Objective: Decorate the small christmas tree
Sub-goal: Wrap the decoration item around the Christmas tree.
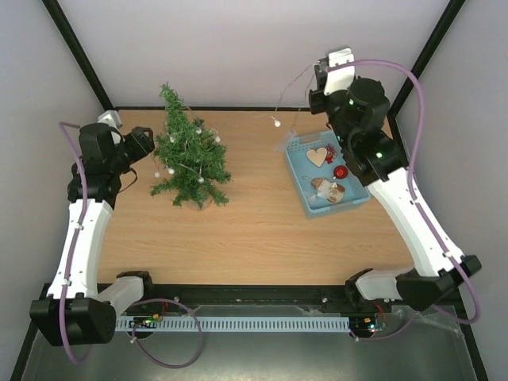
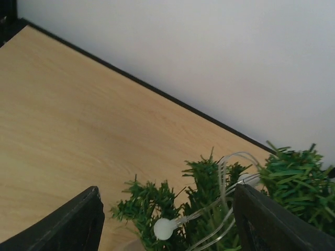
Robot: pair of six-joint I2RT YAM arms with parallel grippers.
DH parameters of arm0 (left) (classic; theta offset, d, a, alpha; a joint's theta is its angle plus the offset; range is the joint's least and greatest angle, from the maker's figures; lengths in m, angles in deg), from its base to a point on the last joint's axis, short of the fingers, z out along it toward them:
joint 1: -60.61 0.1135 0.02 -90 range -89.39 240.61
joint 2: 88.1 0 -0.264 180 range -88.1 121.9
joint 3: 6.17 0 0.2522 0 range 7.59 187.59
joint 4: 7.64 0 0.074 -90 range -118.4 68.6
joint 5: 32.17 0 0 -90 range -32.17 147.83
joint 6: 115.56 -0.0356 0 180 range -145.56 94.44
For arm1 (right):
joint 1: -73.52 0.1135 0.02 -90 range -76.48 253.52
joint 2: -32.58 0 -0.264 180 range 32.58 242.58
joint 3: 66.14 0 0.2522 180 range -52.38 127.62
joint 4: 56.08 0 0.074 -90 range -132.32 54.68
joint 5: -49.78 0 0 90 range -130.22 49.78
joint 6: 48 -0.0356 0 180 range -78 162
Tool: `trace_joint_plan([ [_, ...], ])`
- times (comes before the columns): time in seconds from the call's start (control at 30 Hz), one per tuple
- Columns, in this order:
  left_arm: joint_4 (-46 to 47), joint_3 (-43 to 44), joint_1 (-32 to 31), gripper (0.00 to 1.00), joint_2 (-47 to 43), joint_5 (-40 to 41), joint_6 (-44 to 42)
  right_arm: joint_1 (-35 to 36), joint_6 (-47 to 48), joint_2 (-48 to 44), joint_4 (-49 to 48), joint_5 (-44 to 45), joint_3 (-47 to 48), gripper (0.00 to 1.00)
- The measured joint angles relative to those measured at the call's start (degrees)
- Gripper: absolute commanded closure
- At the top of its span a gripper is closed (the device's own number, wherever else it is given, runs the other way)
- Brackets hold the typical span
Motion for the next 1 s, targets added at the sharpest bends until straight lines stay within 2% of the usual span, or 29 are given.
trace_joint_plan([
  [0.17, -1.9, -0.5, -1.8, 0.3, -1.3, 3.0, 0.6, 0.0, -2.7, -6.2, 4.3, -5.0, -2.5, 0.95],
  [0.37, -5.6, 3.8, -6.5, 0.28, -3.1, 6.5, -2.2, 0.0, -6.3, -13.3, 8.6, -14.7, -9.0, 0.96],
  [0.63, -7.7, 4.7, -10.3, 0.26, -6.8, 12.0, -6.2, 0.0, -10.6, -18.9, 11.7, -35.0, -17.4, 0.95],
  [0.83, -8.3, 4.7, -10.7, 0.26, -7.7, 7.6, -5.8, 0.0, -14.3, -21.0, 12.0, -51.7, -24.2, 0.95],
  [1.0, -8.3, 4.7, -10.8, 0.26, -8.5, 4.8, -5.8, 0.6, -20.6, -22.6, 8.5, -60.7, -29.7, 0.95],
])
